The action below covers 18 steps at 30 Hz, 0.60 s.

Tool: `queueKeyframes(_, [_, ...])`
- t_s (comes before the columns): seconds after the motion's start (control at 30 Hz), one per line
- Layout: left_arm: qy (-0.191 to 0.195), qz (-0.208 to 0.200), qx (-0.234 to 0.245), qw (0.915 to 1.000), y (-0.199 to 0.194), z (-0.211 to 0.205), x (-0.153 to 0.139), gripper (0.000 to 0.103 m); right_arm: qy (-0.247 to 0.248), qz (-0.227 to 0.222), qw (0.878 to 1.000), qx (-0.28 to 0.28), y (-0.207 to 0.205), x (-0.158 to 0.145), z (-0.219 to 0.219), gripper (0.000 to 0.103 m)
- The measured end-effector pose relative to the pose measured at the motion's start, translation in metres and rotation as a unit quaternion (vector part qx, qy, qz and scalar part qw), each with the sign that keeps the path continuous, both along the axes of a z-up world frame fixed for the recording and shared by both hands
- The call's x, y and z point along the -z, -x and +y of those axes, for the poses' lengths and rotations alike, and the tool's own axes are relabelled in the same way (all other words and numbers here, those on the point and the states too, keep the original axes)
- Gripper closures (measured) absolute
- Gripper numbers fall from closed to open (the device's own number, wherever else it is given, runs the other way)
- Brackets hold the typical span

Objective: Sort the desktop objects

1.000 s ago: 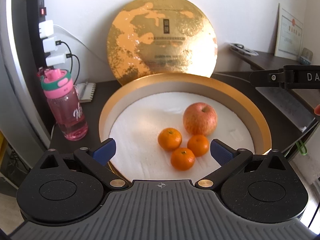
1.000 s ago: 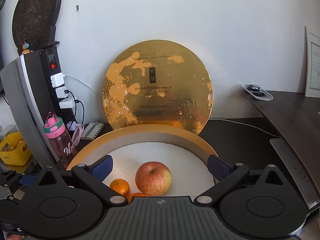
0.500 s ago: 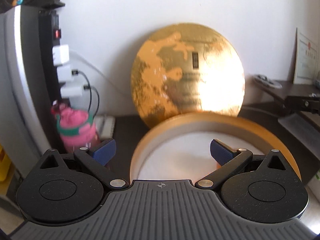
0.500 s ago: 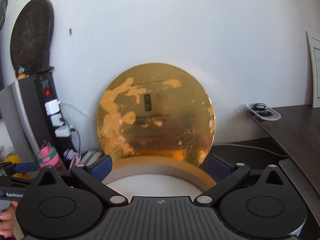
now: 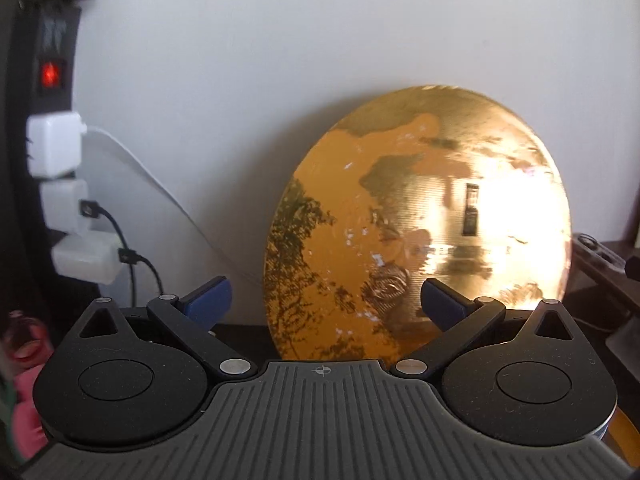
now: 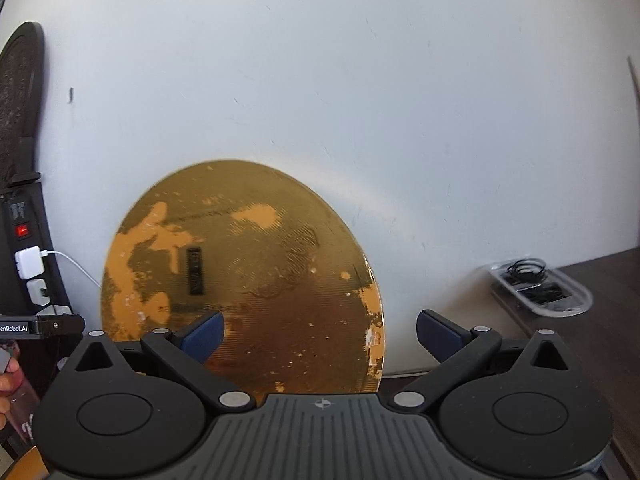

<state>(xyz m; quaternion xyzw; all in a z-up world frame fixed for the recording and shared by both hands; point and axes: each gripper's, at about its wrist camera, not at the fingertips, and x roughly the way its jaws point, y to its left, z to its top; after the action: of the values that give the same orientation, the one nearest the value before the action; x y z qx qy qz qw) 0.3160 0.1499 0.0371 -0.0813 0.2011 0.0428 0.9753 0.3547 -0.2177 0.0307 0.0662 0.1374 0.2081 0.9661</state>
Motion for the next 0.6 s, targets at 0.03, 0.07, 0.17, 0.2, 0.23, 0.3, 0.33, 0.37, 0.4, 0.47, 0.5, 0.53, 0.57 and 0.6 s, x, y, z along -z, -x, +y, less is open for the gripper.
queueKeyframes(0.03, [0.004,0.002,-0.001,1.0000,-0.008,0.003,0.004,0.000,-0.004,0.003,1.000,-0.005,-0.010,0.006,-0.001,0.001])
queueKeyframes(0.07, [0.006,0.006,-0.002,1.0000,-0.015,0.006,0.009,0.000,-0.009,0.005,1.000,-0.009,-0.020,0.011,-0.003,0.001])
queueKeyframes(0.17, [0.027,0.013,0.004,0.9995,-0.029,0.013,0.022,0.000,-0.029,0.013,0.999,-0.018,-0.045,0.025,-0.007,0.001])
queueKeyframes(0.2, [0.035,0.014,0.009,0.9993,-0.032,0.015,0.026,0.000,-0.035,0.013,0.999,-0.019,-0.051,0.029,-0.008,0.001])
queueKeyframes(0.23, [0.039,0.012,0.011,0.9991,-0.035,0.016,0.029,0.000,-0.040,0.011,0.999,-0.019,-0.057,0.032,-0.009,0.001])
queueKeyframes(0.3, [0.039,0.007,0.012,0.9992,-0.038,0.019,0.035,0.000,-0.051,0.011,0.998,-0.020,-0.067,0.036,-0.010,0.000])
queueKeyframes(0.33, [0.038,0.006,0.011,0.9992,-0.040,0.020,0.037,0.000,-0.060,0.015,0.998,-0.025,-0.073,0.037,-0.010,0.000])
queueKeyframes(0.37, [0.040,0.005,0.012,0.9991,-0.042,0.021,0.039,0.000,-0.070,0.018,0.997,-0.031,-0.077,0.038,-0.011,0.000])
queueKeyframes(0.4, [0.043,0.004,0.016,0.9989,-0.044,0.021,0.041,0.000,-0.078,0.019,0.996,-0.037,-0.081,0.039,-0.012,0.000])
queueKeyframes(0.47, [0.047,0.000,0.021,0.9987,-0.046,0.021,0.045,0.000,-0.081,0.022,0.996,-0.039,-0.089,0.040,-0.010,0.000])
queueKeyframes(0.5, [0.048,-0.003,0.024,0.9985,-0.047,0.021,0.046,0.000,-0.078,0.024,0.996,-0.040,-0.092,0.040,-0.009,0.000])
queueKeyframes(0.53, [0.050,-0.006,0.027,0.9984,-0.048,0.021,0.047,0.000,-0.076,0.026,0.996,-0.042,-0.094,0.041,-0.008,0.000])
queueKeyframes(0.57, [0.050,-0.006,0.030,0.9983,-0.050,0.020,0.048,0.000,-0.073,0.028,0.996,-0.045,-0.097,0.041,-0.006,0.000])
queueKeyframes(0.6, [0.049,-0.006,0.032,0.9983,-0.051,0.019,0.049,0.000,-0.070,0.029,0.996,-0.046,-0.099,0.042,-0.005,0.000])
